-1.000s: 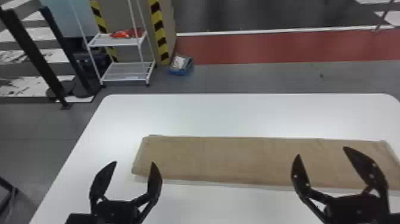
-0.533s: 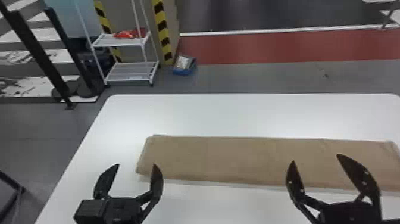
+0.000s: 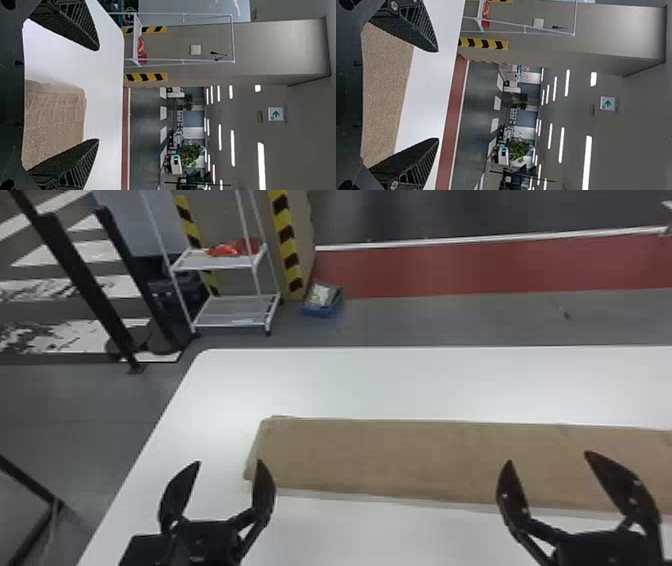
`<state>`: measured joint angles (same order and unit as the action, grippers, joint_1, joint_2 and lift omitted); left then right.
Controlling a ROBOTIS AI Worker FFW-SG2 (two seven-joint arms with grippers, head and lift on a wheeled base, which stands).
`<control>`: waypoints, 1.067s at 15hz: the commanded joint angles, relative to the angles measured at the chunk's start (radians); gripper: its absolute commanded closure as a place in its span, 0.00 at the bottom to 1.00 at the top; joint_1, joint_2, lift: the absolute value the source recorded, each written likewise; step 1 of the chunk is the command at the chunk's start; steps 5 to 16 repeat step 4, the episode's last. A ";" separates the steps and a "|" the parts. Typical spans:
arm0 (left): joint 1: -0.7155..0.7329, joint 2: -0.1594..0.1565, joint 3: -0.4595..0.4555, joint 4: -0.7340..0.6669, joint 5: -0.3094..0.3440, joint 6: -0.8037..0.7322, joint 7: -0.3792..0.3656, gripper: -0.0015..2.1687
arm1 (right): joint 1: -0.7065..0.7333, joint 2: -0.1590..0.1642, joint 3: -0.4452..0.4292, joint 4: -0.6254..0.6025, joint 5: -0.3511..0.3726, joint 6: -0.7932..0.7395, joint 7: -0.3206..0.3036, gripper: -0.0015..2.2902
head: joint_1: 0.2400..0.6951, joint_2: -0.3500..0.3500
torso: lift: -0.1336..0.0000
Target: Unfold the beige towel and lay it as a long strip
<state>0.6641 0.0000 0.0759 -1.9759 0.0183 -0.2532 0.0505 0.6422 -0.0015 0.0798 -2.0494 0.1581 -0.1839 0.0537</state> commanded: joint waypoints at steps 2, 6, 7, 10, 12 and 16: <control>0.002 -0.003 0.005 0.000 0.002 0.001 0.000 0.02 | 0.002 0.002 -0.002 0.000 -0.009 -0.001 0.000 0.04 | 1.00 0.74 | 0.17; 0.003 -0.003 0.005 0.000 0.005 0.001 -0.006 0.02 | 0.002 0.002 -0.006 0.000 -0.022 -0.001 0.000 0.04 | 1.00 0.74 | 0.17; 0.003 -0.003 0.005 0.000 0.005 0.001 -0.006 0.02 | 0.002 0.002 -0.006 0.000 -0.022 -0.001 0.000 0.04 | 1.00 0.74 | 0.17; 0.003 -0.003 0.005 0.000 0.005 0.001 -0.006 0.02 | 0.002 0.002 -0.006 0.000 -0.022 -0.001 0.000 0.04 | 1.00 0.74 | 0.17; 0.003 -0.003 0.005 0.000 0.005 0.001 -0.006 0.02 | 0.002 0.002 -0.006 0.000 -0.022 -0.001 0.000 0.04 | 1.00 0.74 | 0.17; 0.003 -0.003 0.005 0.000 0.005 0.001 -0.006 0.02 | 0.002 0.002 -0.006 0.000 -0.022 -0.001 0.000 0.04 | 1.00 0.74 | 0.17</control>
